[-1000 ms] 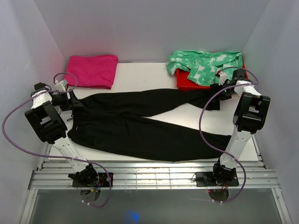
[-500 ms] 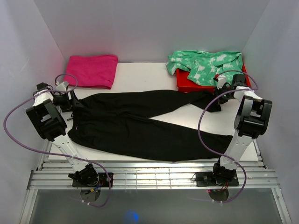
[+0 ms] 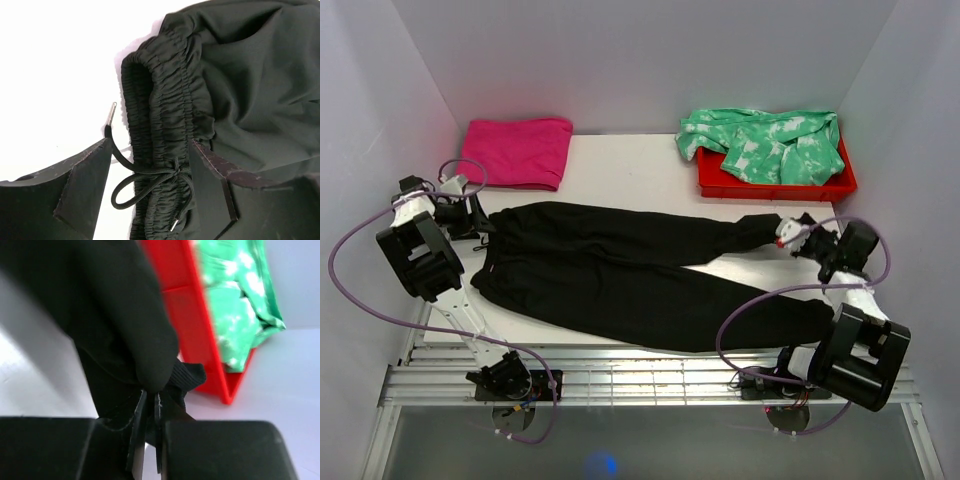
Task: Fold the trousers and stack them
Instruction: Flatten the trousers out
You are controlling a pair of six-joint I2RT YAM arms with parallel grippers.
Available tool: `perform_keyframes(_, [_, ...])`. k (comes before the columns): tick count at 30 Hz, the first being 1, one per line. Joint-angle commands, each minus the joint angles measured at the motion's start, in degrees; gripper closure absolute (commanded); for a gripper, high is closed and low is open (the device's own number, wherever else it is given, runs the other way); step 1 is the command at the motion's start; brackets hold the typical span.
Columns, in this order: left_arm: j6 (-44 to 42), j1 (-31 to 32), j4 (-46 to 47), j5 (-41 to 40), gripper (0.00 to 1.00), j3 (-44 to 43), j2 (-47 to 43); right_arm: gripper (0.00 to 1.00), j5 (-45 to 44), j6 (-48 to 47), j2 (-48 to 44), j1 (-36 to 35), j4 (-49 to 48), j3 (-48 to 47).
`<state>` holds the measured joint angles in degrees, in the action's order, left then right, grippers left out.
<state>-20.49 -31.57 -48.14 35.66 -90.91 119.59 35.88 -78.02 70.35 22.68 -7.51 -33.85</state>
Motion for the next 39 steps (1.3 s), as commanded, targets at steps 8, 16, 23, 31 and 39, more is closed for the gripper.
perform_keyframes(8, [-1.7, 0.0, -0.5, -0.9, 0.27, 0.6, -3.8, 0.36, 6.9, -29.6, 12.4, 10.8, -38.6, 7.3])
perform_keyframes(16, [-5.4, 2.5, -3.6, 2.1, 0.2, -4.0, -4.3, 0.29, 9.2, -25.0, 6.6, 13.0, 14.0, -17.2])
perform_keyframes(23, [-8.2, 4.6, -6.6, 3.6, 0.2, -2.5, -4.2, 0.25, 8.0, -34.2, 14.6, 7.2, 54.2, -33.3])
perform_keyframes(31, [-8.2, 4.7, -5.9, 6.3, 0.21, 2.1, -7.4, 0.34, -1.7, -20.4, 35.5, -5.5, 69.1, -53.7])
perform_keyframes(39, [-9.2, 4.6, -6.1, 6.8, 0.21, 4.0, -7.8, 0.36, -7.9, -19.1, 44.5, -7.6, 66.7, -61.7])
